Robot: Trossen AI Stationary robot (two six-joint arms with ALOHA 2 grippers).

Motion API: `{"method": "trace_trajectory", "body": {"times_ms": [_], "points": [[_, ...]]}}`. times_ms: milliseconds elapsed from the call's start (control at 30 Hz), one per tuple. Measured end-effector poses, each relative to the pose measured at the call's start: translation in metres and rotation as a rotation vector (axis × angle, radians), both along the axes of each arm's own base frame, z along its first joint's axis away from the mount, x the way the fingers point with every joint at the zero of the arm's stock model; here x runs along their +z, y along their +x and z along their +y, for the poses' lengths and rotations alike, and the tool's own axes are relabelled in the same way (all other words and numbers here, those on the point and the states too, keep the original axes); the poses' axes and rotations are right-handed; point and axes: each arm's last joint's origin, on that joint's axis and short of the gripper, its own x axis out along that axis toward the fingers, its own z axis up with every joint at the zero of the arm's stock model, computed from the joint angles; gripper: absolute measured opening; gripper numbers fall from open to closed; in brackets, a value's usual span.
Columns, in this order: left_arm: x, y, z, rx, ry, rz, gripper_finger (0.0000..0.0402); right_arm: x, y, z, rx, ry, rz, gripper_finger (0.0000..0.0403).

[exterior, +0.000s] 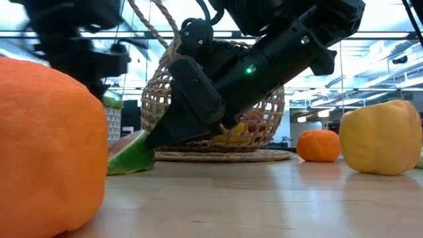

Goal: Build produce basket
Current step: Put the watermelon into the basket

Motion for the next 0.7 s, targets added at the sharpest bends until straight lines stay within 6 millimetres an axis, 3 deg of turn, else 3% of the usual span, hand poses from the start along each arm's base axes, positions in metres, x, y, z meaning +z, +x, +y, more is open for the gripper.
{"method": "trace_trajectory", "body": {"times_ms": [200, 333, 467, 700], "points": [[-0.005, 0.017, 0.028, 0.061, -0.164, -0.063, 0.0064, 0.000, 0.000, 0.000, 0.000, 0.000, 0.001, 0.0266], [-0.019, 0.014, 0.036, 0.080, -0.199, -0.079, 0.0052, 0.000, 0.000, 0.000, 0.001, -0.001, 0.004, 0.0266], [-0.026, 0.011, 0.032, 0.069, -0.278, -0.085, 0.0045, -0.001, 0.000, 0.000, 0.001, -0.002, 0.006, 0.0266], [-0.026, 0.020, 0.010, 0.024, -0.388, -0.258, 0.0038, -0.001, -0.001, 0.002, 0.018, 0.008, 0.009, 0.0266]]}}
